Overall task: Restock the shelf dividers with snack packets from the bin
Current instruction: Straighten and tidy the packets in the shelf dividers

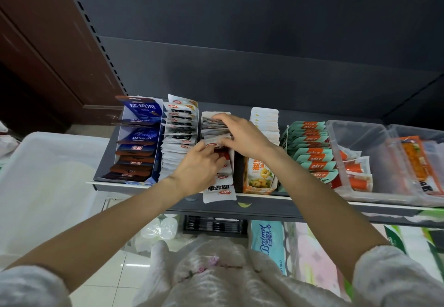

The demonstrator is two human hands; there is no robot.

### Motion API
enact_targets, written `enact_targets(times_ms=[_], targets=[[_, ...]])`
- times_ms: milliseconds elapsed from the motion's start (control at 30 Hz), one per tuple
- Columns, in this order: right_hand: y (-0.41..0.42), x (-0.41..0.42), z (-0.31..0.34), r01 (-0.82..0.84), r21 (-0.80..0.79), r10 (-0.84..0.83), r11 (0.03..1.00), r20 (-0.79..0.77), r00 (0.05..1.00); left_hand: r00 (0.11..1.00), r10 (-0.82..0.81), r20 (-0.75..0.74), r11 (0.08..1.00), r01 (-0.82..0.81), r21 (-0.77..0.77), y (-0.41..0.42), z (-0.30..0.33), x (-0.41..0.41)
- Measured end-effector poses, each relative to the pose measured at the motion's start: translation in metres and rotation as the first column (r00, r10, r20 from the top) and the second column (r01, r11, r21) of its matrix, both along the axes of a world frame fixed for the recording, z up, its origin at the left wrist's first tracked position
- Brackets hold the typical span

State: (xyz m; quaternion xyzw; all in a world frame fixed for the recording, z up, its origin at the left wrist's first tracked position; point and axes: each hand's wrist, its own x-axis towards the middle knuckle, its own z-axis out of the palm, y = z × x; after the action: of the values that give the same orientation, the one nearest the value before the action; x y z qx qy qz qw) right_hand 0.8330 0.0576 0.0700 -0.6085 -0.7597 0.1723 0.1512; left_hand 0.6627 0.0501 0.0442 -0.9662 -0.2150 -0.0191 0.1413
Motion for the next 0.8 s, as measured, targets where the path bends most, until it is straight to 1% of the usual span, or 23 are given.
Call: enact_targets(times_ms=[67,133,200,267,300,333,367,433,500,567,600,667,800], targets=[[-0.001,0.001,-0.002,-0.001,-0.001,0.001,1.000,-0.021,1.000,0.999,0.014,0.053,0.999,-0.016,0.029,0.001,-0.003,0.001],[0.000,0.004,-0.002,-0.009,-0.031,0.007,0.999,-0.062,0.998,0.986,0.054,0.158,0.998,-0.061,0.035,0.010,-0.002,-0.005],[0.002,0.009,0.001,-0.046,-0.144,0.021,0.988,-0.169,0.985,0.959,0.107,0.263,0.993,-0.117,0.022,0.019,0.007,-0.012],[0.002,0.015,0.006,-0.116,-0.316,0.012,0.942,-0.314,0.949,0.940,0.128,0.316,0.990,-0.142,0.022,0.024,0.016,-0.016],[0.002,0.017,0.007,-0.151,-0.384,0.009,0.911,-0.349,0.937,0.932,0.130,0.338,0.989,-0.145,0.019,0.024,0.018,-0.017],[0.000,0.017,0.008,-0.170,-0.418,0.025,0.893,-0.330,0.944,0.921,0.131,0.367,0.990,-0.143,0.007,0.024,0.019,-0.016],[-0.001,0.016,0.007,-0.165,-0.411,0.055,0.897,-0.266,0.962,0.908,0.129,0.399,0.991,-0.136,-0.011,0.024,0.019,-0.015],[-0.003,0.011,0.003,-0.123,-0.288,0.095,0.950,-0.110,0.989,0.896,0.081,0.437,0.997,-0.080,-0.021,0.023,0.017,-0.015],[-0.003,0.006,0.001,-0.107,-0.165,0.099,0.981,-0.057,0.993,0.914,-0.032,0.404,0.999,0.043,-0.018,0.018,0.014,-0.018],[-0.002,0.005,-0.001,-0.110,-0.138,0.103,0.984,-0.060,0.993,0.944,-0.118,0.309,0.989,0.140,-0.052,0.011,0.009,-0.023],[-0.001,0.005,-0.002,-0.110,-0.137,0.102,0.984,-0.061,0.993,0.960,-0.131,0.247,0.985,0.155,-0.077,0.008,0.006,-0.025],[0.000,0.007,-0.004,-0.106,-0.142,0.097,0.984,-0.065,0.993,0.984,-0.116,0.138,0.984,0.133,-0.122,0.006,-0.002,-0.025],[0.000,0.007,-0.006,-0.099,-0.144,0.090,0.985,-0.071,0.993,0.992,-0.097,0.075,0.988,0.105,-0.115,0.007,-0.004,-0.019]])
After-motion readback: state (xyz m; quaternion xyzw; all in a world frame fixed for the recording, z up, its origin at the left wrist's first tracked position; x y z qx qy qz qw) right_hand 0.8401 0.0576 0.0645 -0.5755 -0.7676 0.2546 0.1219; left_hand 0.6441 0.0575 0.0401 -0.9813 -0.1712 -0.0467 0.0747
